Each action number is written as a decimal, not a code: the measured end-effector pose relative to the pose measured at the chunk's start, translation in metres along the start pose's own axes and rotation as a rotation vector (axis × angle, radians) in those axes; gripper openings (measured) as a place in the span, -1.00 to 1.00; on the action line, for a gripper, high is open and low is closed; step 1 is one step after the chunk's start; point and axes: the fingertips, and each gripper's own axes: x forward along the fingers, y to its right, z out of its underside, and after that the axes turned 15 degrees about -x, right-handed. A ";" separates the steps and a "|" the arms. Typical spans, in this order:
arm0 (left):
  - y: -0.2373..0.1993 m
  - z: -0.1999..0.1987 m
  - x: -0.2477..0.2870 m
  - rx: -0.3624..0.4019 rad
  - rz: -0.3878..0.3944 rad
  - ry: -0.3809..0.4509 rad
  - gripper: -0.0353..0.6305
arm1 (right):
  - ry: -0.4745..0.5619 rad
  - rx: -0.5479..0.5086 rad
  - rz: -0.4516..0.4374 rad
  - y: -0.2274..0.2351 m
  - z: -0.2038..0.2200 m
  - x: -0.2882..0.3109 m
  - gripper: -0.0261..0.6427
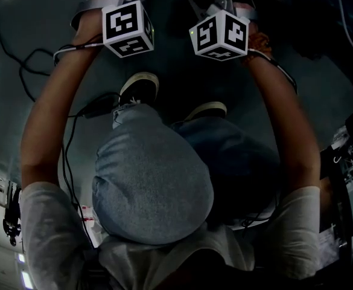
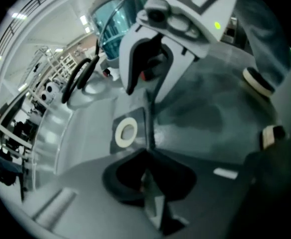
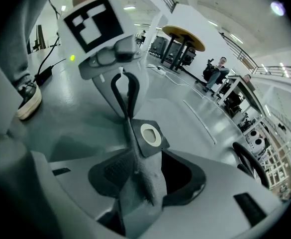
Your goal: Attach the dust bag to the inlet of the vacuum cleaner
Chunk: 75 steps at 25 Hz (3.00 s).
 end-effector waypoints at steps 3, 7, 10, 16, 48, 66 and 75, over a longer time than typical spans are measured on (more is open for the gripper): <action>-0.003 -0.013 -0.024 -0.022 0.045 -0.002 -0.82 | 0.002 -0.077 0.024 -0.003 -0.006 -0.001 -0.45; -0.009 -0.034 -0.060 -0.043 0.121 -0.015 -0.83 | 0.011 -0.177 0.056 0.000 -0.014 -0.008 -0.45; -0.008 -0.048 -0.083 -0.034 0.192 -0.037 -0.83 | 0.016 -0.197 0.097 0.011 -0.017 -0.024 -0.49; -0.011 -0.071 -0.125 0.044 0.236 -0.094 -0.83 | 0.048 -0.108 -0.019 0.022 -0.030 -0.065 -0.81; 0.166 -0.384 -0.292 0.483 0.669 0.148 -0.84 | -0.231 0.491 -0.065 -0.014 0.100 -0.461 -0.83; 0.162 -0.461 -0.263 0.353 0.600 0.287 -0.84 | -0.400 0.366 0.032 0.030 0.188 -0.483 -0.79; 0.157 -0.473 -0.261 0.337 0.562 0.338 -0.84 | -0.376 0.443 0.039 0.027 0.195 -0.478 -0.78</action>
